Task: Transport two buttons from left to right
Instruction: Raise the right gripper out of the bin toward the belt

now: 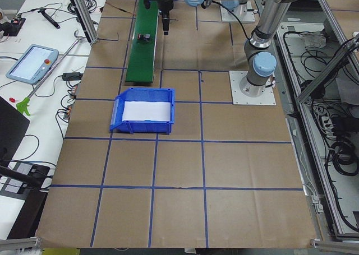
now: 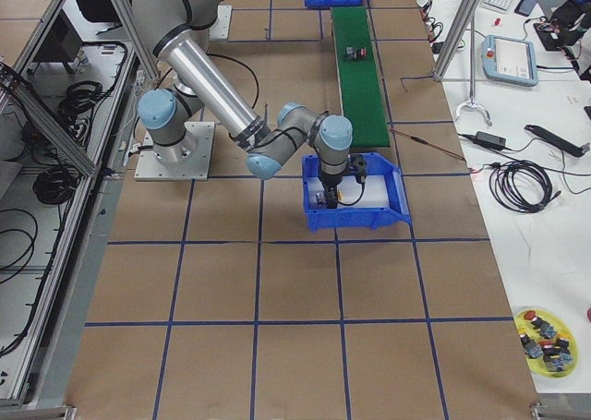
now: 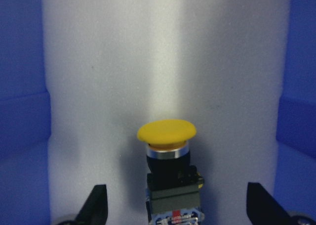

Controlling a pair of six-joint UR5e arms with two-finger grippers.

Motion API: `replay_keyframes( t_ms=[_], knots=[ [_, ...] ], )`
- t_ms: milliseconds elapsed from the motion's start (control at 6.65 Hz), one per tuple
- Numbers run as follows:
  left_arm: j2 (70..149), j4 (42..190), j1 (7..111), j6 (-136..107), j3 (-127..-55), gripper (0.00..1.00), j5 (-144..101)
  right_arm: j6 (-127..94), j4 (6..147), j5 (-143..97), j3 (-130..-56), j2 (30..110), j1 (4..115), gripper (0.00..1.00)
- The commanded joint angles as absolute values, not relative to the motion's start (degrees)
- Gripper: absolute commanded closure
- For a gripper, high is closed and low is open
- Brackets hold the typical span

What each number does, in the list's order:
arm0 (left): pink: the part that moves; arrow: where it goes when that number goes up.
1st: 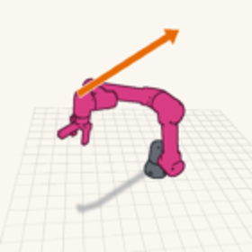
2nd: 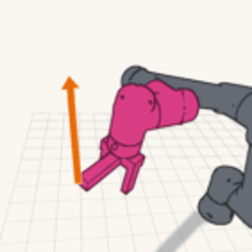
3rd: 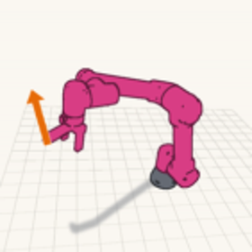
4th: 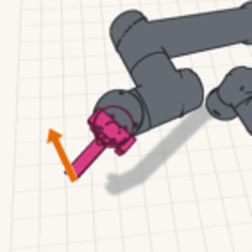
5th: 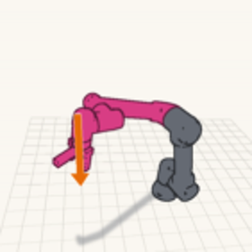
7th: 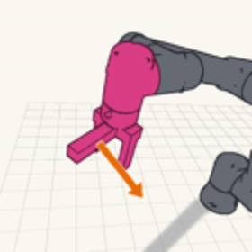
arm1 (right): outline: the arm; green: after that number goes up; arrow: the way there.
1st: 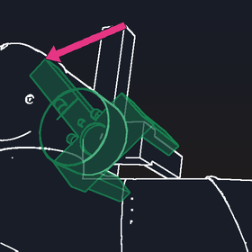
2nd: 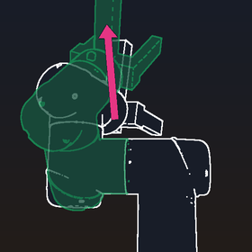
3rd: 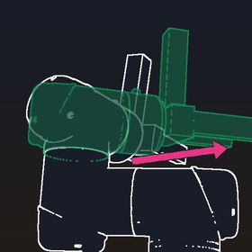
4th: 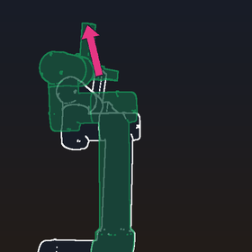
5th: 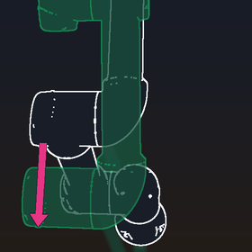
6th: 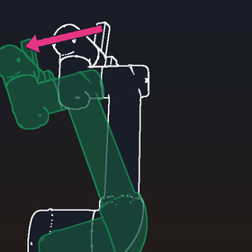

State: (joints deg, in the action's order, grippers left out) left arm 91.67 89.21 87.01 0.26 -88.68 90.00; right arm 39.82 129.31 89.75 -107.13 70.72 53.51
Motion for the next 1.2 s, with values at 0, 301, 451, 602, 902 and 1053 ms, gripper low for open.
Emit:
replay_keyframes(
  t_ms=[0, 301, 451, 602, 902, 1053],
  knots=[
    [91.7, 89.2, 87.0, 0.3, -88.7, 0.0, 90.0, 39.9, 128.5, 89.8, -103.6, 71.3, 54.3, 0.0],
    [91.7, 89.2, 87.0, 0.3, -88.6, 0.0, 90.0, 39.8, 128.0, 89.1, -101.0, 73.7, 56.2, 0.0],
    [91.7, 89.2, 87.0, 0.3, -88.6, 0.0, 90.0, 39.3, 128.0, 87.2, -99.4, 75.7, 58.4, 0.0],
    [91.7, 89.2, 87.0, 0.3, -88.5, 0.0, 90.0, 34.4, 127.1, 87.0, -97.2, 77.8, 62.1, 0.01],
    [91.7, 89.2, 87.0, 0.3, -88.4, 0.0, 90.0, 18.8, 114.1, 86.9, -93.9, 80.8, 69.1, 0.01],
    [91.7, 89.2, 87.0, 0.2, -88.4, 0.0, 90.0, 12.8, 113.2, 85.8, -93.8, 81.6, 73.4, 0.01]
  ],
)
